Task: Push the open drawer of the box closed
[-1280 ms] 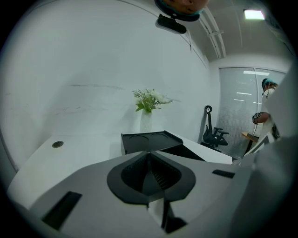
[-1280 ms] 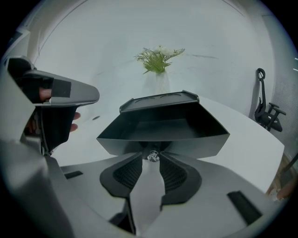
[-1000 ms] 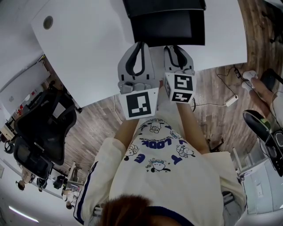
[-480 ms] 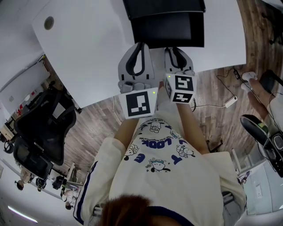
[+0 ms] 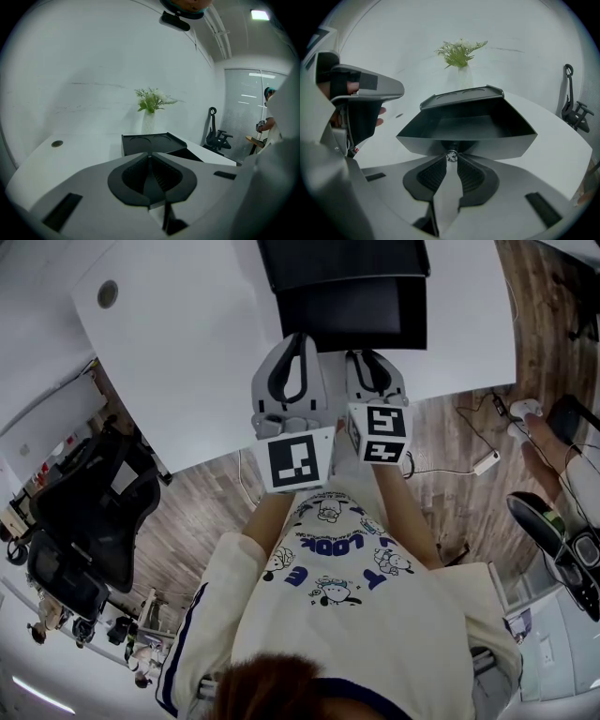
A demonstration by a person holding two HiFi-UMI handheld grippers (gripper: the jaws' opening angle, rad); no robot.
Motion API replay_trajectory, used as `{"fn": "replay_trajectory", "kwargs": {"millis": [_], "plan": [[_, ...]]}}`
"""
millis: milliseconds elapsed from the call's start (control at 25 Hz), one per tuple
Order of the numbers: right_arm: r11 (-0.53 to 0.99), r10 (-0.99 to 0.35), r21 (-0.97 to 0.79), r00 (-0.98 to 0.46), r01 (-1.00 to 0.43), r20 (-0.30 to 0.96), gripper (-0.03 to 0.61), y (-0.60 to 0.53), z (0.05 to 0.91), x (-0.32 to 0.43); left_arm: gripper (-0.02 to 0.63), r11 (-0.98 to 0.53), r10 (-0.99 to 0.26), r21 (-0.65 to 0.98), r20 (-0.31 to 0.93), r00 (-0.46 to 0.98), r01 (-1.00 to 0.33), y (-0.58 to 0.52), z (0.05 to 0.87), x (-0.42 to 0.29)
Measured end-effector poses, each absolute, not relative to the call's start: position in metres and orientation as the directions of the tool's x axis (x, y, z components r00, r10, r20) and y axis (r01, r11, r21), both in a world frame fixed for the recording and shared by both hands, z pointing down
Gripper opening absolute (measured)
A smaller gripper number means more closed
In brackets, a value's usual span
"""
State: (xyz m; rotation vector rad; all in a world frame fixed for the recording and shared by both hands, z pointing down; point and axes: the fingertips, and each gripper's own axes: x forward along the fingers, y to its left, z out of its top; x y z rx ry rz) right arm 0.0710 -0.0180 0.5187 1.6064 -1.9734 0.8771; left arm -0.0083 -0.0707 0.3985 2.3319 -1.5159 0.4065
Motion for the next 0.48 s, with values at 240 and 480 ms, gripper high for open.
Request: {"fn": "replay_trajectory", "kwargs": {"millis": [240,480], "plan": [[0.183,-0.668,-0.198,-0.269,-0.963,0.693,0.084,-0.0185,0.5173,0.0712,0.031,-0.366,-0.831,0.116,0.406,0.381,-0.923,-0.0768,0.3958,-0.0057],[0.227,-0.687,-0.175,-0.285,-0.958,0.669,0.083,-0.0262,0.5096,0.0802,0.031,-0.346,-0.841,0.126,0.398,0.367,-0.930,-0.0797,0.3957,-0.0065]]}}
